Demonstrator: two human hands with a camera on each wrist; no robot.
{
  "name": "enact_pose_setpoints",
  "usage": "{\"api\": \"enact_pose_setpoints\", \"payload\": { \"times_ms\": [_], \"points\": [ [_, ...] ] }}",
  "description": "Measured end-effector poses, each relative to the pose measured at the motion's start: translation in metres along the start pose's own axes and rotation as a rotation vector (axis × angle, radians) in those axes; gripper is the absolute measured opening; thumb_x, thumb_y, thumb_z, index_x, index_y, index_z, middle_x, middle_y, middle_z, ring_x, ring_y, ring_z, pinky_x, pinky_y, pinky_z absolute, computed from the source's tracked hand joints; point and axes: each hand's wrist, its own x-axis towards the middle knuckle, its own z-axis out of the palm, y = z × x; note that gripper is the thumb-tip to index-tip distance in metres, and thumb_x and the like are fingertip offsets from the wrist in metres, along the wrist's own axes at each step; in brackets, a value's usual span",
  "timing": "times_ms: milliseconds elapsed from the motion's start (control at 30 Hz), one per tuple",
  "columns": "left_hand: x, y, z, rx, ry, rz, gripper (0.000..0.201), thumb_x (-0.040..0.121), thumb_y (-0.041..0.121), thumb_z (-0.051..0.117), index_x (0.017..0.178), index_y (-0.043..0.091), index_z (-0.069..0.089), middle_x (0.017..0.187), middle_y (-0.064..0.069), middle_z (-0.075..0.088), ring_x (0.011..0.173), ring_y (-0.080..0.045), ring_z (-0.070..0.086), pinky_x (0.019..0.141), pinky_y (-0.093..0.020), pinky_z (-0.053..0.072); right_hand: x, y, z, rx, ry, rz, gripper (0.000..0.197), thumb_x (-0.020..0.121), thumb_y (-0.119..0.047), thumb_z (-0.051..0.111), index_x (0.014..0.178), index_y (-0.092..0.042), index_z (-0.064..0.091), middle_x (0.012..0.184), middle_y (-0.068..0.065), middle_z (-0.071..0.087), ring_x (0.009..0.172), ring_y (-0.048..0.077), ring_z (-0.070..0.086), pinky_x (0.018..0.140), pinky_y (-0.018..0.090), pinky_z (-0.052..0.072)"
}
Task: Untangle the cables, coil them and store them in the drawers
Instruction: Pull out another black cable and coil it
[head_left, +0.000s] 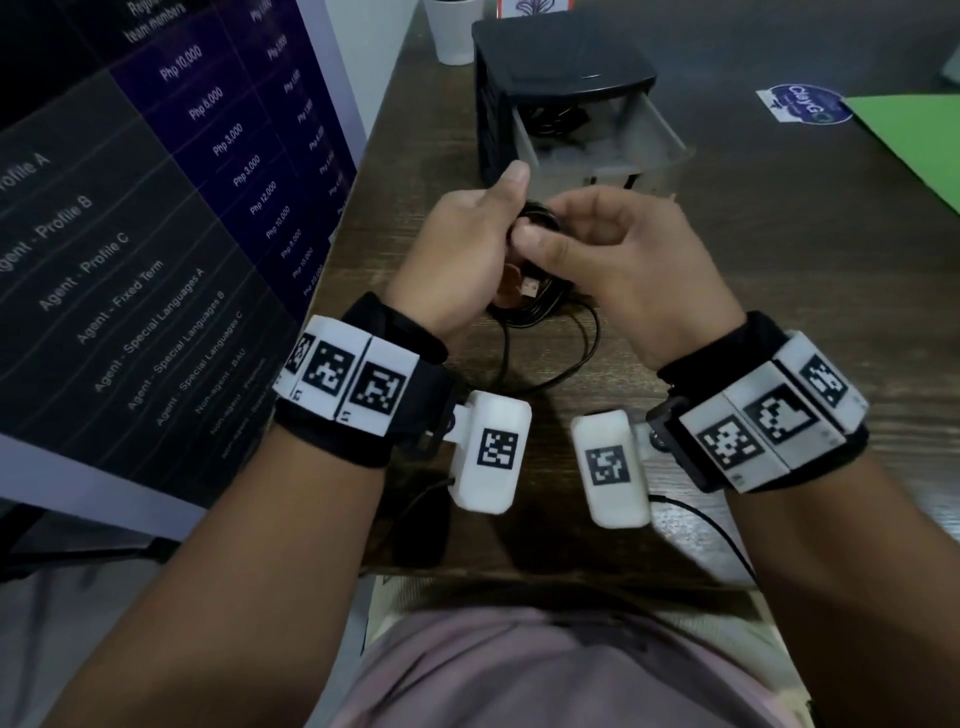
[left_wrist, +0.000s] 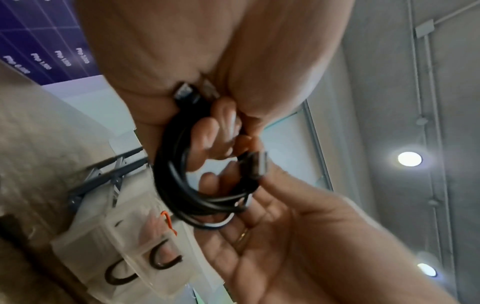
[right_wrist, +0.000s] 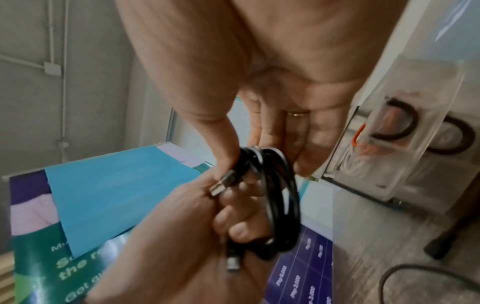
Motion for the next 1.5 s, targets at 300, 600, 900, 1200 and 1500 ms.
{"api": "enact_pose_setpoints", "payload": {
  "times_ms": [300,600,900,1200,1500],
  "points": [
    [0.005,-0.015,-0.004,0.12,-0.023,0.175,0.051,0.105,0.031,0.042,0.08,-0.008,0.063,0.056,-0.005,0.06,0.047,-0.009,0.055,0.048,-0.017,0.042,0.003,0.002,0.004,0.171,-0.075,0.129,0.025,0.089,-0.013,0.07,0.111,-0.013,0.057,0.077,0.002,0.069,0.067,0.012,0.066,0.066,0.028,0.055],
    [0.016,-0.029,-0.005,0.373,0.165,0.25,0.04,0.098,0.038,0.056,0.083,0.002,0.063,0.057,0.011,0.046,0.047,0.002,0.043,0.049,-0.014,0.031,0.004,0.003,0.003,-0.422,0.016,0.071,0.037,0.081,-0.017,0.073,0.116,-0.025,0.066,0.101,-0.006,0.073,0.092,0.003,0.068,0.083,0.025,0.057],
    [0.012,-0.018,-0.008,0.661,0.255,0.411,0.033,0.094,0.046,0.059,0.079,0.018,0.052,0.064,0.01,0.049,0.058,0.0,0.047,0.053,-0.015,0.034,0.003,-0.004,-0.002,-0.649,0.0,0.095,0.023,0.091,-0.035,0.068,0.075,-0.019,0.073,0.064,-0.002,0.072,0.06,0.008,0.069,0.069,0.033,0.06],
    [0.018,-0.011,-0.028,0.677,0.312,0.686,0.046,0.099,0.039,0.054,0.061,0.013,0.049,0.053,0.009,0.039,0.051,-0.008,0.036,0.052,-0.027,0.029,0.008,-0.022,-0.03,-0.154,-0.295,0.157,0.023,0.096,-0.022,0.06,0.085,-0.006,0.071,0.062,0.0,0.058,0.054,0.013,0.054,0.052,0.024,0.044],
    [0.016,-0.013,-0.035,0.53,0.152,0.409,0.06,0.099,0.039,0.053,0.051,0.006,0.041,0.049,-0.006,0.034,0.044,-0.01,0.03,0.049,-0.028,0.027,0.012,-0.012,-0.042,-0.214,-0.243,0.094,0.023,0.095,-0.026,0.064,0.079,-0.013,0.074,0.064,0.001,0.059,0.058,0.018,0.052,0.058,0.032,0.043]
  ]
}}
